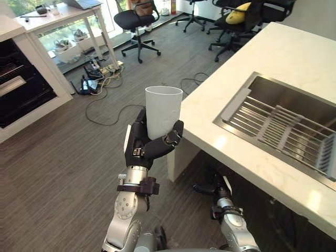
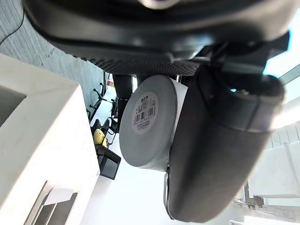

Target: Walk over to the sink, pick up the cup, carry it to the dishwasher, place the cup inside the dishwasher, then close the dishwasher door

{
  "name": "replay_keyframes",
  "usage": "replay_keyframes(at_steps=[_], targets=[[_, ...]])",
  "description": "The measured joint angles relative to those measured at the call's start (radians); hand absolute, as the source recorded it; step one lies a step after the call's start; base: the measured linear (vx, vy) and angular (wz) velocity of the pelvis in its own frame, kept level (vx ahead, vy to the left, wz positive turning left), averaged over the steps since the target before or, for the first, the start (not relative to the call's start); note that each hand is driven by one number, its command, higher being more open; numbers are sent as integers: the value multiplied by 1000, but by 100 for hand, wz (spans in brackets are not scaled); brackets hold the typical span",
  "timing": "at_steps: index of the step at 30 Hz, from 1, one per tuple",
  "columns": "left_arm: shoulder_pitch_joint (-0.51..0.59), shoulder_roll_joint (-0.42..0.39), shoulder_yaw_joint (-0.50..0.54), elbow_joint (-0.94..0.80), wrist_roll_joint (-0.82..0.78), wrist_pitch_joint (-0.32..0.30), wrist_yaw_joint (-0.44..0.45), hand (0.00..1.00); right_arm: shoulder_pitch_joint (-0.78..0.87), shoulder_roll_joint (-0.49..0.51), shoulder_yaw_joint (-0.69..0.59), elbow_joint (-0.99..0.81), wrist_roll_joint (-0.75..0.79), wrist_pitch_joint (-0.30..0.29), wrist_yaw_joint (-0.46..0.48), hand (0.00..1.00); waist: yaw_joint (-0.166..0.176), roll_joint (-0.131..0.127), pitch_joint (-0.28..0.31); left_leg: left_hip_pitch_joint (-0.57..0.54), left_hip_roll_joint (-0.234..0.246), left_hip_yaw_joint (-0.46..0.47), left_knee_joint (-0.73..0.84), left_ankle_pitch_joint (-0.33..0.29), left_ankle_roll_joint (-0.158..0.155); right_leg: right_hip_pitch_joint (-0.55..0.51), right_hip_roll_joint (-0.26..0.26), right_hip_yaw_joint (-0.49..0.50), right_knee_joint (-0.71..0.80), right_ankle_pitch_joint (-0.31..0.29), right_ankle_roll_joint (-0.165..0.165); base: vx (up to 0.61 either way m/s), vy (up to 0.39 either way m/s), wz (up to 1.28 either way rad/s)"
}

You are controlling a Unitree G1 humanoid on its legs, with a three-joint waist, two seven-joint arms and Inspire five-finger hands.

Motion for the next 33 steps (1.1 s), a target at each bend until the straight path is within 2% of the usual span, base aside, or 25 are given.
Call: replay_keyframes(at_steps=[1, 2, 3, 4, 5, 8, 11, 12, 13, 14, 15, 16, 17, 18, 23, 26, 27, 28, 29, 33], targets=[[0, -1, -6, 0, 0, 1, -1, 30, -4, 2, 11, 10, -1, 3, 5, 90, -1, 0, 0, 5, -9, -6, 3, -3, -1, -10, -12, 4, 41, -1, -3, 179, 120, 36], [0, 0, -22, -6, 0, 4, -4, 30, -4, 1, 28, 25, -1, 9, 12, 90, -5, -3, -3, 18, -24, -25, 18, -13, 17, -32, -39, 19, 142, 0, -5, 176, 99, 49], [-1, 3, -30, -18, 0, 9, -6, 30, -3, 4, 30, 32, -2, 15, 19, 90, -9, -10, -5, 26, -38, -51, 26, -23, 27, -56, -53, 43, 225, 9, -18, 289, 96, 87], [-3, 2, -32, -24, 1, 10, -11, 30, -4, 8, 29, 45, -6, 18, 24, 90, -25, -13, -8, 43, -52, -95, 24, -29, 36, -95, -61, 90, 339, 44, -50, 340, 77, 112], [-4, 5, -35, -24, 1, 10, -11, 30, -2, 13, 30, 57, -8, 18, 28, 90, -39, -13, -9, 66, -58, -139, 13, -30, 37, -117, -35, 145, 389, 1, -51, 338, 57, 110], [-7, 7, -30, -16, 3, 3, -1, 30, 6, 14, 53, 60, -17, 18, 36, 90, -39, -11, -12, 105, -64, -226, -22, -25, 30, -199, 51, 257, 360, -72, -51, 228, -12, 89], [-13, 7, -41, 3, 3, 2, 0, 30, 19, 12, 70, 60, -17, 18, 49, 90, -46, -8, -12, 122, -60, -301, -33, -25, 4, -290, 131, 340, 283, -86, -43, 182, -110, 84], [-23, 9, -51, 27, 3, -1, -1, 30, 28, 13, 71, 60, -17, 18, 52, 90, -47, -10, -13, 130, -60, -327, -33, -27, -19, -300, 152, 367, 182, -60, -28, 155, -143, 75], [-23, 12, -54, 35, 3, -1, -1, 30, 31, 14, 72, 60, -17, 18, 52, 90, -47, -14, -16, 133, -64, -332, -32, -30, -27, -297, 152, 376, 109, -14, -28, 172, -170, 85], [-24, 16, -61, 61, 3, -2, -4, 30, 35, 13, 77, 65, -17, 19, 51, 90, -55, -14, -22, 146, -74, -355, -34, -40, -43, -287, 143, 369, 72, 96, -11, 190, -190, 71], [-16, 13, -69, 84, 3, 4, -5, 30, 42, -5, 81, 62, -17, 21, 50, 90, -53, 14, -34, 150, -53, -369, -35, -43, -72, -254, 154, 340, 34, 100, -19, 186, -193, 67], [-10, 8, -71, 89, 3, 6, -11, 30, 48, -17, 88, 54, -17, 21, 49, 90, -52, 17, -37, 146, -38, -366, -33, -50, -87, -242, 160, 321, 17, 103, -24, 185, -203, 64], [-8, -11, -72, 91, 3, 11, -33, 30, 65, -33, 95, 23, -18, 21, 47, 90, -49, 35, -47, 146, -6, -332, -25, -56, -110, -211, 171, 283, 0, 104, -31, 122, -158, 55], [-8, -19, -70, 91, 2, 11, -38, 30, 70, -37, 97, 13, -18, 21, 46, 90, -49, 33, -46, 143, 2, -320, -14, -55, -116, -198, 173, 268, -7, 104, -34, 117, -179, 67], [-10, -42, -59, 87, -18, 11, -42, 30, 110, -46, 106, -22, -15, 23, 26, 90, -29, 25, -40, 98, 47, -174, 100, -57, -121, -107, 179, 192, -74, 105, -45, 17, -63, 48], [-11, -35, -62, 78, -35, 10, -43, 30, 106, -38, 105, -18, -16, 24, 27, 90, -29, 25, -42, 100, 55, -142, 25, -50, -108, -85, 181, 134, -131, 132, -45, -47, 15, 55], [-12, -12, -69, 77, -36, 11, -44, 30, 97, -26, 91, -2, -16, 22, 28, 90, -23, 15, -38, 112, 74, -51, -46, -34, -64, -85, 171, 107, -161, 155, -42, -55, 21, 53], [-12, -2, -69, 80, -37, 11, -45, 30, 96, -21, 86, 3, -16, 22, 28, 90, -23, 13, -36, 118, 87, -8, -57, -23, -71, -83, 166, 100, -163, 156, -40, -39, 5, 57], [-12, 4, -69, 89, -37, 11, -48, 30, 97, -19, 83, 12, -16, 22, 27, 90, -27, 13, -35, 125, 82, 0, -74, 5, -66, -76, 158, 94, -167, 158, -37, -4, 4, 29], [-12, 13, -74, 97, -46, 13, -53, 30, 97, -13, 64, 29, -22, 23, 27, 90, -30, 9, -36, 150, 37, -24, -143, 50, -50, -71, 135, 106, -180, 165, -26, 9, 86, 27]])
